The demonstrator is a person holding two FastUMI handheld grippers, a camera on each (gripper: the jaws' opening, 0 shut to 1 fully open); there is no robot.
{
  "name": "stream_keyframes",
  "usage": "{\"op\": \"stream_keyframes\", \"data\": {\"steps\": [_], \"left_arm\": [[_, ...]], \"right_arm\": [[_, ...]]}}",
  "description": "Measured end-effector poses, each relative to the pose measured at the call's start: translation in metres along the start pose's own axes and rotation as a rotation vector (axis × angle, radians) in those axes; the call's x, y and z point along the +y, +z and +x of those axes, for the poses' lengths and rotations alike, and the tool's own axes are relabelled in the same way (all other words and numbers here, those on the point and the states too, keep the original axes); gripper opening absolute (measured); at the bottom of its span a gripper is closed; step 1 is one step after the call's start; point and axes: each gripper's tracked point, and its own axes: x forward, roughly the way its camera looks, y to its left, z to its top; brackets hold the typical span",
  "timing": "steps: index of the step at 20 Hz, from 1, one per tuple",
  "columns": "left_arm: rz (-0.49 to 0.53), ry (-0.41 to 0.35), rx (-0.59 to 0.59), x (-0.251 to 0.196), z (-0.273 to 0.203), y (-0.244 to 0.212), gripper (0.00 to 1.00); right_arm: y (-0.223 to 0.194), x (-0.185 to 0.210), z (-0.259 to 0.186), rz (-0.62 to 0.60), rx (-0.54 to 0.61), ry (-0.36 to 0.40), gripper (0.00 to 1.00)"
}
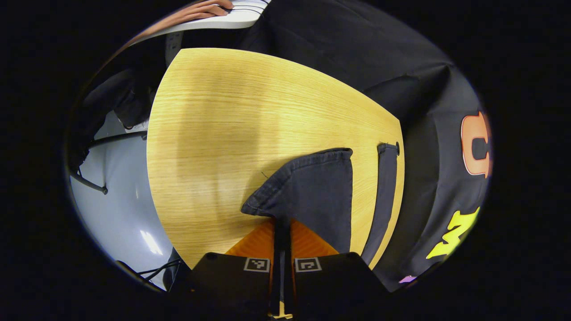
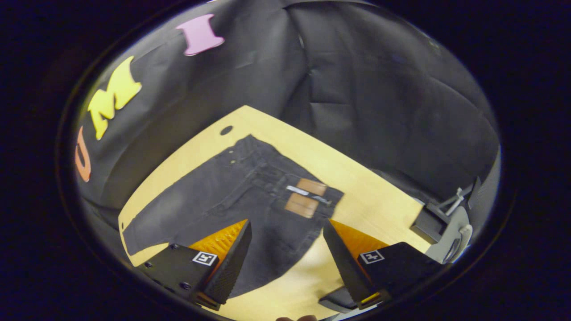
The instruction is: Grasp the waist and the cuffs of the jeans and fold them to make the two legs overlap; first hold the waist and fold one-third of the jeans toward the cuffs, then hold the cuffs and fold the remaining one-third in the same direction to finish folding.
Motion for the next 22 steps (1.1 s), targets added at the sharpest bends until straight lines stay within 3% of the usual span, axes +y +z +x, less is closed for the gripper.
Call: {"op": "stream_keyframes", "data": {"steps": [2,5,7,8,9,10,11,12,14,15,16,17,20,22], "left_arm": [[0.013,0.009,0.003,0.0,0.0,-0.001,0.06],[0.012,0.016,0.008,0.0,0.0,-0.001,0.06],[0.013,0.023,0.012,-0.001,0.0,-0.001,0.06],[0.014,0.026,0.011,-0.001,0.0,-0.001,0.06],[0.013,0.028,0.01,-0.001,0.0,-0.001,0.06],[0.015,0.027,0.01,-0.001,0.0,-0.001,0.06],[0.017,0.021,0.007,-0.002,0.001,0.0,0.06],[0.011,0.019,0.005,-0.001,0.001,0.0,0.06],[0.018,0.02,0.015,-0.003,0.002,0.0,0.06],[0.016,0.027,0.018,-0.004,0.001,0.0,0.06],[0.009,0.029,0.022,-0.005,0.003,0.001,0.06],[-0.014,0.03,0.028,-0.008,0.001,0.001,0.05],[-0.109,-0.054,0.034,-0.044,-0.012,0.01,0.03],[-0.129,-0.109,0.03,-0.08,-0.022,0.021,0.04]], "right_arm": [[0.002,-0.019,0.009,0.079,0.027,-0.044,1.0],[-0.015,-0.014,0.03,0.165,0.133,-0.023,0.98],[-0.007,-0.004,0.039,0.164,0.123,-0.006,0.93],[-0.009,0.009,0.04,0.17,0.149,0.019,1.0],[-0.014,0.019,0.036,0.164,0.186,0.023,0.89],[-0.016,0.016,0.047,0.135,0.196,0.015,0.87],[-0.021,0.007,0.047,0.112,0.228,-0.024,0.8],[-0.02,0.002,0.049,0.103,0.226,-0.059,0.6],[-0.019,0.004,0.05,0.152,0.247,-0.054,0.21],[-0.017,0.003,0.051,0.153,0.235,-0.04,0.15],[-0.018,0.003,0.047,0.172,0.248,-0.031,0.15],[-0.015,0.005,0.046,0.203,0.246,-0.01,0.01],[-0.005,0.01,0.035,0.266,0.241,0.06,0.0],[0.022,0.031,0.022,0.344,0.213,0.164,0.01]]}}
